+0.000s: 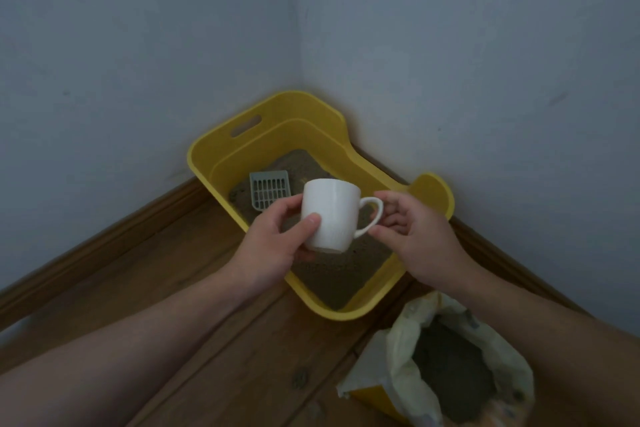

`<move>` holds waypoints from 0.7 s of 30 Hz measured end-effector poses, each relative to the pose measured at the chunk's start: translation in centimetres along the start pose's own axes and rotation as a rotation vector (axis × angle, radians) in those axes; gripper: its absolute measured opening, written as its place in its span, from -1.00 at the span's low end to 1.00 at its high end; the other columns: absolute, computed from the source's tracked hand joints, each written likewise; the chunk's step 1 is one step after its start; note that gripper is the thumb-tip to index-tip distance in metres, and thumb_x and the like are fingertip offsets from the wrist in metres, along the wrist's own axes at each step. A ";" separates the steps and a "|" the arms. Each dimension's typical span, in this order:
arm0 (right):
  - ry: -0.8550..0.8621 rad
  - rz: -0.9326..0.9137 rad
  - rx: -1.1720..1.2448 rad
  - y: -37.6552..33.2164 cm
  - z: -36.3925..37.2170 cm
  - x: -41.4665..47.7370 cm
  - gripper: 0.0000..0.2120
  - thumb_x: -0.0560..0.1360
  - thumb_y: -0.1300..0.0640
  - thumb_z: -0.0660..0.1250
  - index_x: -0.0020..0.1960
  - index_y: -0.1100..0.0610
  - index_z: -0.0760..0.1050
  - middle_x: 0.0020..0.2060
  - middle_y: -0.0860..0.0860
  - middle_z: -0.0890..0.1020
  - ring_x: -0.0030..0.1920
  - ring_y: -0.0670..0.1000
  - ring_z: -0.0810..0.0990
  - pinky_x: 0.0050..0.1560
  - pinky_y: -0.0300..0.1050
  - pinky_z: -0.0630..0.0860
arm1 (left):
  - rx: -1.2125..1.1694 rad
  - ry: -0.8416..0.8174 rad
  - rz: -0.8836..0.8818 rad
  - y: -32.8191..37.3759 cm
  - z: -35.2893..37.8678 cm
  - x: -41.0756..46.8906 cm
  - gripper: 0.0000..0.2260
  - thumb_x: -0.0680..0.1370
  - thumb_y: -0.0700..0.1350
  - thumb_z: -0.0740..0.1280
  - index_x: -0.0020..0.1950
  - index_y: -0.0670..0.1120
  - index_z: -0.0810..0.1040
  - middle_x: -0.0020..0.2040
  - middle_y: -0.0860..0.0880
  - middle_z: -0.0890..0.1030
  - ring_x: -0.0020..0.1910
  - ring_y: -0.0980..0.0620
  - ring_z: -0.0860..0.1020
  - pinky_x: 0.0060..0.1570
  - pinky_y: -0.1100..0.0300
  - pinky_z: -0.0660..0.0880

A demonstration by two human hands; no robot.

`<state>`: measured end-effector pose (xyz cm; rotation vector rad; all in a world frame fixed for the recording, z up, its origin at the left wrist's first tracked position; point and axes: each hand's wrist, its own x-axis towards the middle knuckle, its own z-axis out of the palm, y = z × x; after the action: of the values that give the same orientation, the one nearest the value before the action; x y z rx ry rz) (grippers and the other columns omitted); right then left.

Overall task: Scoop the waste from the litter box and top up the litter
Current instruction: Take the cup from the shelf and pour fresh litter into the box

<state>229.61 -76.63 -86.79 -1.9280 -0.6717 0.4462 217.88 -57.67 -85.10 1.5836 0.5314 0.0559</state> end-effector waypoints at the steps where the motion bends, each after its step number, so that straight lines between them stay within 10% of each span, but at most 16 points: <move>1: -0.003 0.001 0.000 0.2 0.0 0.0 -0.56 0.50 0.24 0.44 0.33 0.01 0.44 -0.03 -0.11 0.64 -0.02 -0.24 0.62 -0.04 -0.39 0.55 | 0.011 0.003 0.002 -0.1 0.0 0.0 -0.60 0.58 -0.09 0.31 0.41 -0.05 0.39 0.25 -0.04 0.51 0.07 -0.03 0.60 -0.23 0.22 0.59; 9: -0.003 0.027 0.014 0.7 -0.2 -0.1 -0.68 0.54 0.14 0.39 0.27 -0.06 0.48 -0.07 -0.09 0.65 -0.05 -0.20 0.63 -0.08 -0.31 0.58 | 0.003 0.006 0.012 -0.3 0.1 0.0 -0.60 0.52 -0.03 0.37 0.35 0.02 0.43 -0.05 -0.01 0.69 -0.20 0.01 0.66 -0.15 0.01 0.62; 21: 0.028 -0.004 0.049 0.1 -0.1 0.0 -0.85 0.58 0.09 0.34 0.14 -0.07 0.53 -0.17 -0.07 0.69 -0.17 -0.18 0.67 -0.17 -0.35 0.57 | 0.134 -0.057 0.091 -0.5 -0.6 0.7 -0.17 0.32 -0.36 0.54 0.48 0.09 0.33 0.13 -0.09 0.58 0.01 0.02 0.65 -0.03 0.13 0.63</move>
<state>229.68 -76.73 -86.81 -1.8834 -0.6411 0.4290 218.14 -56.89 -85.68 1.7349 0.4257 0.0449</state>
